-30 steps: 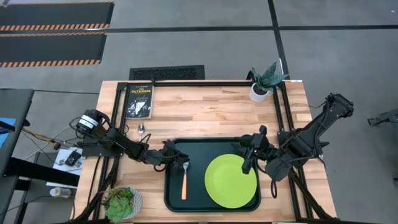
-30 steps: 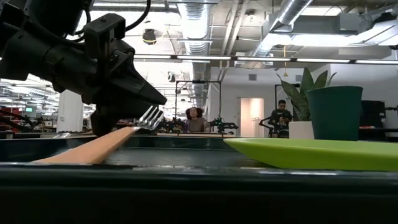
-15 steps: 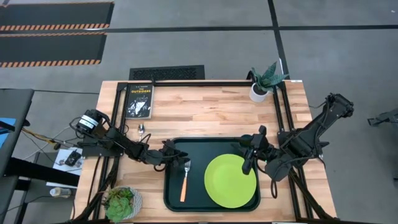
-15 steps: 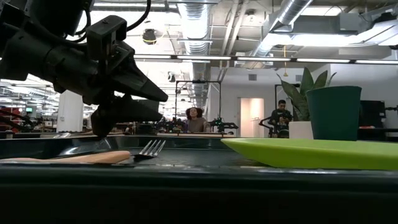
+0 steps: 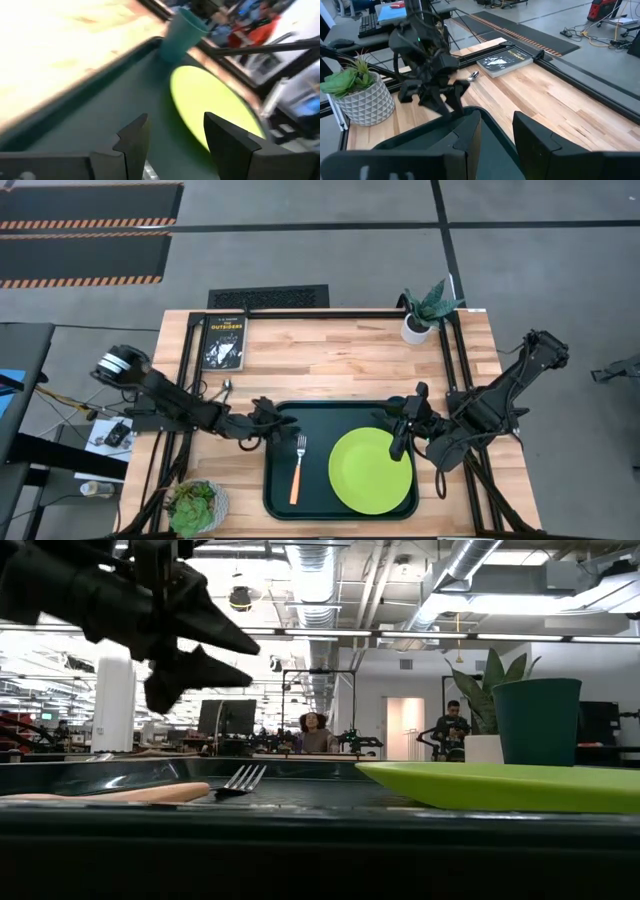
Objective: Pick and place plate/cup/fork/spoon on tray
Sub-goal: Put the orange spoon on the black serving tray to the left of the light orange fork
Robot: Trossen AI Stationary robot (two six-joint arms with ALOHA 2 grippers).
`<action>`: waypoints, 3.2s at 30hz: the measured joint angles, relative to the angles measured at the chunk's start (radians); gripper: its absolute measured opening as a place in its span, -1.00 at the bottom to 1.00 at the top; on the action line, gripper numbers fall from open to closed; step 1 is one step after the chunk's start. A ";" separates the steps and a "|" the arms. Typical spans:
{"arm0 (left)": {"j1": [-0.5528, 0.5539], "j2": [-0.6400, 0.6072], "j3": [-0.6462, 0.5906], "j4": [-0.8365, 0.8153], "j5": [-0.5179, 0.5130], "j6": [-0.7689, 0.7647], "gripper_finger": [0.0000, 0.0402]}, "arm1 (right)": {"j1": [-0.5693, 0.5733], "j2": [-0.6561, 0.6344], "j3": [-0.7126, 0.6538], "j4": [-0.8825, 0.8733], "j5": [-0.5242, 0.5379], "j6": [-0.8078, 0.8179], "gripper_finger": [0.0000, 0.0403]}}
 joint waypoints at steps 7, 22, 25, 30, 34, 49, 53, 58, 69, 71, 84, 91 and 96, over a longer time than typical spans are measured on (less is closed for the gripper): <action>0.012 -0.305 0.101 -0.872 -0.219 -0.193 -0.13 | 0.000 0.000 0.000 -0.004 0.000 -0.002 -0.33; 0.272 -0.275 0.142 -1.585 -0.151 -0.504 -0.13 | -0.034 0.000 0.000 -0.005 -0.001 -0.002 -0.34; 0.316 -0.216 0.142 -1.591 -0.134 -0.480 -0.13 | -0.034 0.000 0.000 -0.005 -0.001 -0.002 -0.34; 0.375 -0.090 0.142 -1.596 -0.096 -0.436 -0.13 | -0.034 0.000 0.000 -0.004 -0.007 -0.002 -0.34; 0.388 -0.006 0.142 -1.593 -0.064 -0.444 -0.13 | -0.034 0.000 0.000 -0.005 -0.036 -0.002 -0.34; 0.324 -0.020 0.144 -1.329 -0.019 -0.481 -0.13 | -0.034 0.000 0.000 -0.005 -0.037 -0.010 -0.35; 0.325 -0.023 0.143 -1.291 -0.025 -0.474 -0.13 | -0.034 0.000 0.000 -0.005 -0.037 -0.010 -0.36; 0.325 -0.023 0.187 -1.289 -0.056 -0.431 -0.13 | -0.034 0.000 0.000 -0.005 -0.036 -0.010 -0.36; 0.338 -0.023 0.341 -1.363 -0.115 -0.151 -0.13 | -0.034 0.000 -0.018 -0.004 -0.035 -0.003 -0.36; 0.354 -0.025 0.366 -1.396 -0.095 -0.082 -0.13 | -0.034 0.000 -0.018 0.000 -0.041 -0.002 -0.36; 0.483 -0.234 0.371 -1.406 0.093 0.264 -0.13 | -0.031 0.000 -0.018 -0.002 -0.053 0.000 -0.36; 0.518 -0.390 0.273 -1.353 0.137 0.320 -0.13 | -0.031 0.000 -0.018 -0.001 -0.055 0.001 -0.36; 0.552 -0.468 0.197 -1.337 0.196 0.361 -0.13 | -0.032 0.000 -0.018 0.000 -0.055 0.001 -0.36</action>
